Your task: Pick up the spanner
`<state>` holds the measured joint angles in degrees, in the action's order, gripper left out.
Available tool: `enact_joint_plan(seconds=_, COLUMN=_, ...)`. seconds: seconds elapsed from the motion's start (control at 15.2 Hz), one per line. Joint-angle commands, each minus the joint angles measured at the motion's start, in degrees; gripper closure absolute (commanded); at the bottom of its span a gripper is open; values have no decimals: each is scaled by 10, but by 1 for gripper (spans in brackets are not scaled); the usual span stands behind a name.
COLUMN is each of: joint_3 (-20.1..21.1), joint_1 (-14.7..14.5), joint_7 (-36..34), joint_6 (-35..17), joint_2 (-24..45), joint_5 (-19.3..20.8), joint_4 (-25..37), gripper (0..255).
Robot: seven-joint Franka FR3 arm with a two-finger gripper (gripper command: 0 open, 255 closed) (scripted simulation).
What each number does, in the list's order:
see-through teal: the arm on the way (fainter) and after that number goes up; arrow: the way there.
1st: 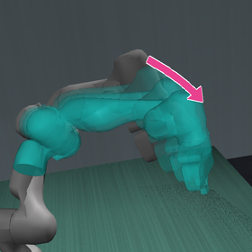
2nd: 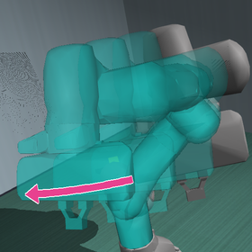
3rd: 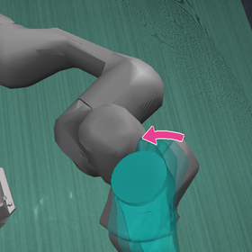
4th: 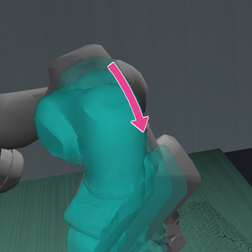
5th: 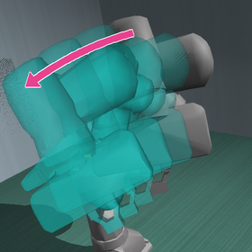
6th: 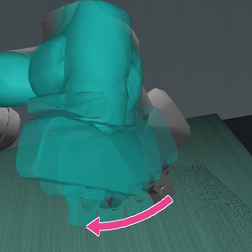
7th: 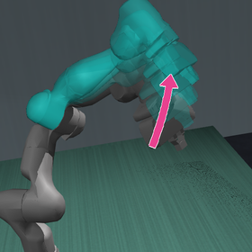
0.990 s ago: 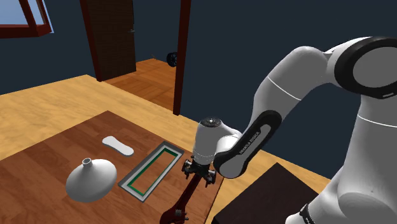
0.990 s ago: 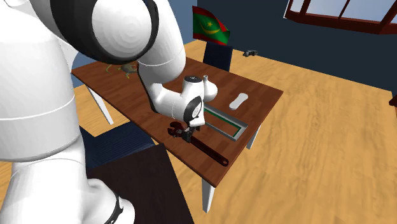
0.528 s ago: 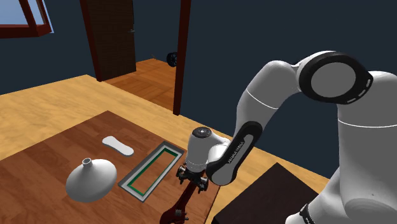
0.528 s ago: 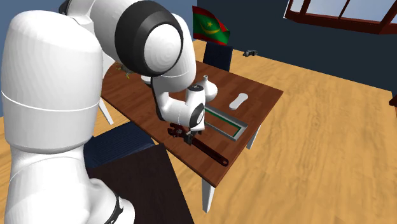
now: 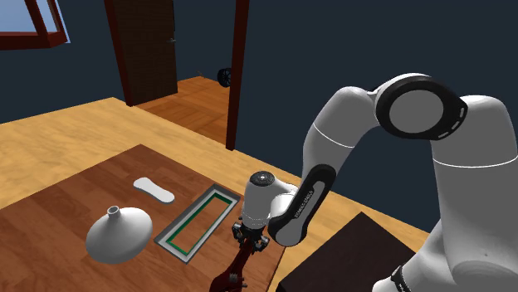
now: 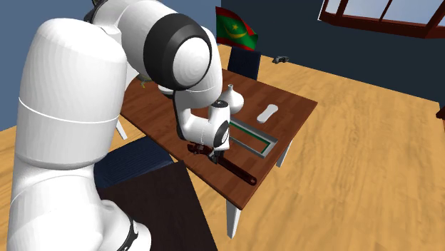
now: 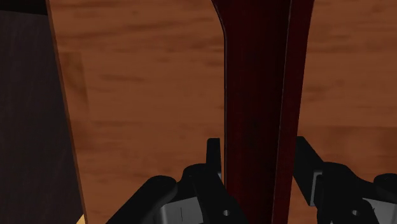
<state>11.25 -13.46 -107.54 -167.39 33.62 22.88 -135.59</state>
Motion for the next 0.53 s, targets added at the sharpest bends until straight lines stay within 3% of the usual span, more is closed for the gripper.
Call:
enact_joint_plan(seconds=0.0, joint_3=0, joint_1=0, joint_7=0, joint_6=0, joint_2=1, joint_5=0, joint_4=1, gripper=255)
enact_joint_plan(seconds=0.46, joint_3=5, joint_1=4, joint_7=2, joint_6=5, joint_2=-7, joint_5=-3, joint_4=-3, gripper=255)
